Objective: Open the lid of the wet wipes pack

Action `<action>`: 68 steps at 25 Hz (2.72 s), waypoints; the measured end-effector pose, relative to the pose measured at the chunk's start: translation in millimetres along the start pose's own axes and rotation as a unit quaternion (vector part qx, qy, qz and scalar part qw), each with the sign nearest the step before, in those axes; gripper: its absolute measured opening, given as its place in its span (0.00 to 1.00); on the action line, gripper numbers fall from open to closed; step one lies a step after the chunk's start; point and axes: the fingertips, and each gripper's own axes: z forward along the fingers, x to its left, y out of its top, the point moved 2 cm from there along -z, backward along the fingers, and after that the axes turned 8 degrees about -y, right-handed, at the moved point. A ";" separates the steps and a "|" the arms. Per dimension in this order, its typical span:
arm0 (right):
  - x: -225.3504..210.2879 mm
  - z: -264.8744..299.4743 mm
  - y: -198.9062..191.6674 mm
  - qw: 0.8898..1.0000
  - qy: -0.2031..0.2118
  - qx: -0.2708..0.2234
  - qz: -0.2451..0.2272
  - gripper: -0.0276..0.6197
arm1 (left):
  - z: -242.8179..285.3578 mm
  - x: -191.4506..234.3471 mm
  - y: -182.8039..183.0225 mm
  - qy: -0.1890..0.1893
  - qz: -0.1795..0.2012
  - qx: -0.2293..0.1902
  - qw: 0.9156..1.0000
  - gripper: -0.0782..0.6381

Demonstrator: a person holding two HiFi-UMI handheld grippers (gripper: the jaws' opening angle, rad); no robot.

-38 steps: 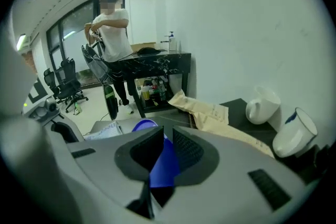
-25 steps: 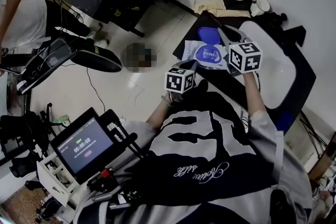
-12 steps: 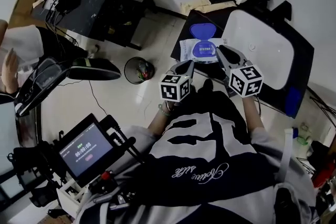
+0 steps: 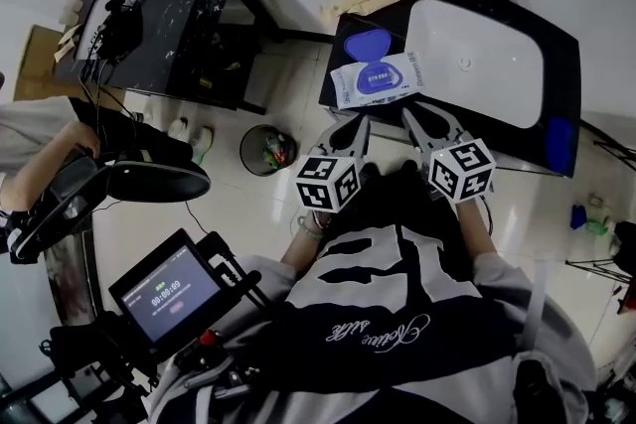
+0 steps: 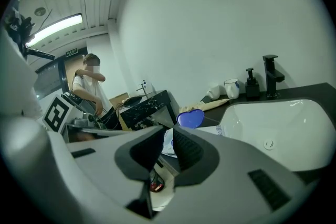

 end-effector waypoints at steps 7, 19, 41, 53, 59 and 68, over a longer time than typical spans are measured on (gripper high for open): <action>-1.0 -11.9 -4.1 1.000 0.000 -0.006 0.010 0.13 | -3.8 -9.1 -4.2 0.000 0.001 -0.001 1.000 0.11; -14.0 -120.3 -41.2 0.999 0.040 0.002 -0.008 0.13 | -23.3 -115.1 -51.0 0.031 -0.012 -0.044 0.998 0.11; -13.2 -245.9 -94.9 0.999 0.045 -0.014 0.006 0.04 | -60.5 -224.0 -124.6 0.044 -0.005 -0.044 0.998 0.11; 46.7 -232.3 -94.2 0.997 0.076 0.001 -0.013 0.04 | -107.7 -201.8 -114.3 0.063 -0.013 -0.056 0.996 0.11; 59.2 -229.1 -97.6 0.997 0.079 0.001 -0.023 0.04 | -117.6 -194.4 -115.9 0.063 -0.014 -0.060 0.996 0.11; 62.7 -232.6 -105.9 0.998 0.066 0.006 -0.023 0.04 | -122.3 -194.1 -122.4 0.053 -0.015 -0.056 0.997 0.11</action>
